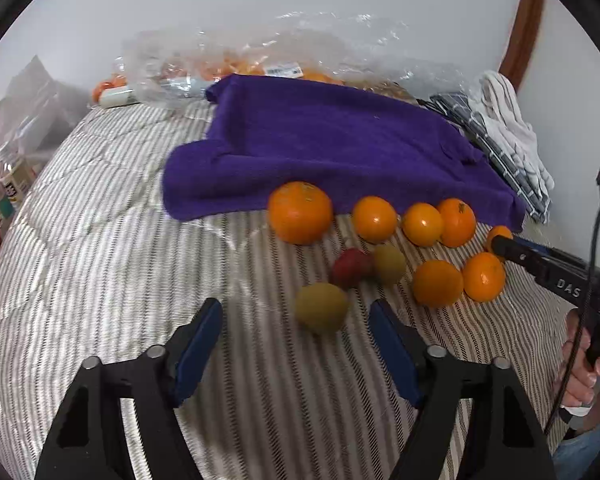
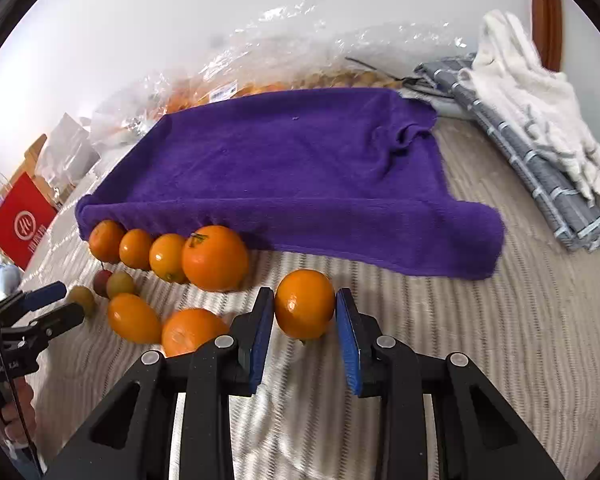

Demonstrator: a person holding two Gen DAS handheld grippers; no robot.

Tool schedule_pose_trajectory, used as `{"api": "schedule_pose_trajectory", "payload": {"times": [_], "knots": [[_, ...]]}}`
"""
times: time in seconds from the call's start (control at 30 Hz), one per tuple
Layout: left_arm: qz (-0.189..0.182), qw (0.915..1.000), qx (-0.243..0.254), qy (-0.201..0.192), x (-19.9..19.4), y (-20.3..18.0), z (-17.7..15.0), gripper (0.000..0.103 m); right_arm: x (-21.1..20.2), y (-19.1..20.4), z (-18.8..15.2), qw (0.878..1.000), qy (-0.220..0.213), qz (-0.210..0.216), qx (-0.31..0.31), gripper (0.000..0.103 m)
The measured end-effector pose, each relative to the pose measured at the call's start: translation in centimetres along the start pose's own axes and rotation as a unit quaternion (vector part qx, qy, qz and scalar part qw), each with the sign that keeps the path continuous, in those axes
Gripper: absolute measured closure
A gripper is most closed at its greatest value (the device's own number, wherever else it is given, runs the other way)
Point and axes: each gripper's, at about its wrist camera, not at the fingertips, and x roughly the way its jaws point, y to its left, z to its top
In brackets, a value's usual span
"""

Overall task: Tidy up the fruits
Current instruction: 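Grasp a small orange with the right tool while the left tool grasps a yellow-green fruit, then carry the small orange with the right tool while the left tool carries the yellow-green fruit over the purple towel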

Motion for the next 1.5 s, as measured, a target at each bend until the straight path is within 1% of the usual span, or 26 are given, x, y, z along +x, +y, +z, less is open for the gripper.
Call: {"api": "schedule_pose_trajectory", "payload": {"times": [0.03,0.07,0.1,0.13,0.17,0.2,0.23,0.27,0.3,0.37,0.43,0.53,0.77,0.83,0.87,1.03,1.1,1.17,1.3,1.4,1.5], "knots": [[0.004,1.0000,0.002,-0.003,0.1,-0.3,0.0,0.038,-0.1,-0.2,-0.1,1.000,-0.001,0.001,-0.001,0.071],[0.010,0.9999,0.006,-0.011,0.1,-0.5,0.0,0.045,-0.2,-0.4,-0.2,1.000,-0.001,0.003,-0.001,0.071],[0.011,0.9998,0.008,-0.012,0.2,-0.6,0.0,0.050,-0.2,-0.6,-0.2,1.000,-0.001,0.006,0.000,0.071],[0.013,0.9997,0.010,-0.017,0.2,-0.7,-0.1,0.058,-0.1,-0.7,-0.3,1.000,-0.001,0.006,0.001,0.071],[0.012,0.9997,0.012,-0.018,0.2,-0.8,-0.1,0.072,0.1,-0.8,-0.3,1.000,0.001,0.005,0.002,0.071],[0.007,0.9997,0.014,-0.019,0.1,-0.8,-0.1,0.076,0.4,-0.9,-0.3,1.000,0.005,0.002,0.004,0.070],[0.000,0.9998,0.014,-0.017,0.1,-0.7,-0.1,0.076,0.7,-0.9,-0.3,1.000,0.009,0.001,0.005,0.070],[-0.006,0.9998,0.013,-0.017,0.0,-0.5,-0.2,0.076,0.7,-0.9,-0.2,1.000,0.004,-0.001,0.004,0.069],[-0.006,0.9997,0.013,-0.018,0.0,-0.4,-0.2,0.076,0.8,-0.8,0.0,1.000,0.005,-0.002,0.004,0.068],[-0.001,0.9998,0.012,-0.019,-0.1,-0.1,-0.3,0.076,1.0,-0.8,0.1,1.000,0.002,-0.003,0.005,0.068],[0.013,0.9997,0.008,-0.020,-0.3,0.4,-0.4,0.076,1.1,-0.9,0.1,1.000,-0.006,-0.006,0.015,0.068],[0.024,0.9995,0.008,-0.021,-0.4,0.8,-0.4,0.076,1.1,-1.0,0.2,1.000,-0.007,-0.001,0.024,0.068],[0.008,0.9996,-0.012,-0.023,-0.3,1.4,-0.4,0.076,0.9,-1.0,0.0,1.000,-0.004,0.001,0.026,0.068],[0.003,0.9995,-0.019,-0.024,-0.3,1.7,-0.5,0.076,0.7,-0.9,-0.2,1.000,-0.003,-0.003,0.024,0.070],[0.000,0.9995,-0.022,-0.025,-0.3,1.8,-0.5,0.076,0.5,-1.0,-0.4,1.000,-0.004,-0.005,0.023,0.072],[-0.001,0.9986,-0.043,-0.031,-0.7,2.5,-0.9,0.076,-0.2,-1.0,-0.8,0.999,-0.023,-0.011,0.023,0.072],[0.003,0.9986,-0.043,-0.032,-1.0,2.5,-1.2,0.076,-0.7,-0.9,-0.9,0.999,-0.029,-0.014,0.017,0.072],[0.006,0.9985,-0.044,-0.033,-1.5,2.5,-1.7,0.076,-1.3,-0.6,-1.1,0.999,-0.036,-0.016,0.011,0.072],[-0.008,0.9980,-0.054,-0.033,-2.5,2.5,-1.6,0.076,-2.7,-0.6,-1.0,0.999,-0.045,-0.016,0.010,0.072],[-0.005,0.9977,-0.044,-0.052,-4.3,2.0,-0.7,0.076,-3.8,-0.3,-0.5,0.998,-0.052,-0.020,0.009,0.072],[-0.001,0.9970,-0.027,-0.072,-6.3,1.4,1.1,0.076,-5.4,0.0,0.8,0.997,-0.071,-0.037,0.009,0.072]]}}
